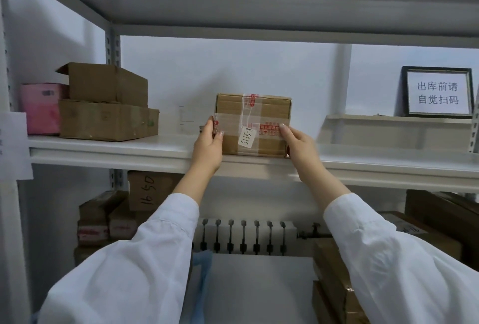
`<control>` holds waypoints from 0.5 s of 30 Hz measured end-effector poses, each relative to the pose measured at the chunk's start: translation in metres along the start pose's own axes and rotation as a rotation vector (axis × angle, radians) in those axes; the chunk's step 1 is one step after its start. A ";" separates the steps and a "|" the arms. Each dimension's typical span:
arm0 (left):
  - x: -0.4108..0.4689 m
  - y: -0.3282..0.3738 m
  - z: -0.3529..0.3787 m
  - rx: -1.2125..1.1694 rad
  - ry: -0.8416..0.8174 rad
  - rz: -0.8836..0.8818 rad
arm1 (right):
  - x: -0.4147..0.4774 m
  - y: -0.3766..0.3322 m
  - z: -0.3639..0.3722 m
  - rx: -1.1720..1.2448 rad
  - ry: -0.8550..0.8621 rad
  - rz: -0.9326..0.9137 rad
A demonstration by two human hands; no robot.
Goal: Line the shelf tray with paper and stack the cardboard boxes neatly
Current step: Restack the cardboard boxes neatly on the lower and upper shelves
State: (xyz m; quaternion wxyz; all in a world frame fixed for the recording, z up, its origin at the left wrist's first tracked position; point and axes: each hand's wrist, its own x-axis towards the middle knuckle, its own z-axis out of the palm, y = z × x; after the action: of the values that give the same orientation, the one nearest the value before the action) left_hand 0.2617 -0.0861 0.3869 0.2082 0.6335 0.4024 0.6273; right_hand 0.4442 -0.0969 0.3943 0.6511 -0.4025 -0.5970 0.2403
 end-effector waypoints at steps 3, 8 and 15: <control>-0.015 0.004 0.005 0.102 0.107 -0.047 | -0.008 0.003 0.001 -0.017 -0.004 -0.015; -0.057 0.003 0.032 -0.001 0.358 0.071 | -0.044 0.001 -0.018 -0.063 0.231 -0.087; -0.101 -0.007 0.087 -0.402 0.277 -0.302 | -0.089 0.028 -0.058 -0.087 0.147 0.066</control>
State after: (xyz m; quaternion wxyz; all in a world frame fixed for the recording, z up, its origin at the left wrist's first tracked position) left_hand 0.3550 -0.1382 0.3071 0.3637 0.4205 0.3845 0.7369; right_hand 0.4899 -0.1657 0.3212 0.6666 -0.4664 -0.5441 0.2053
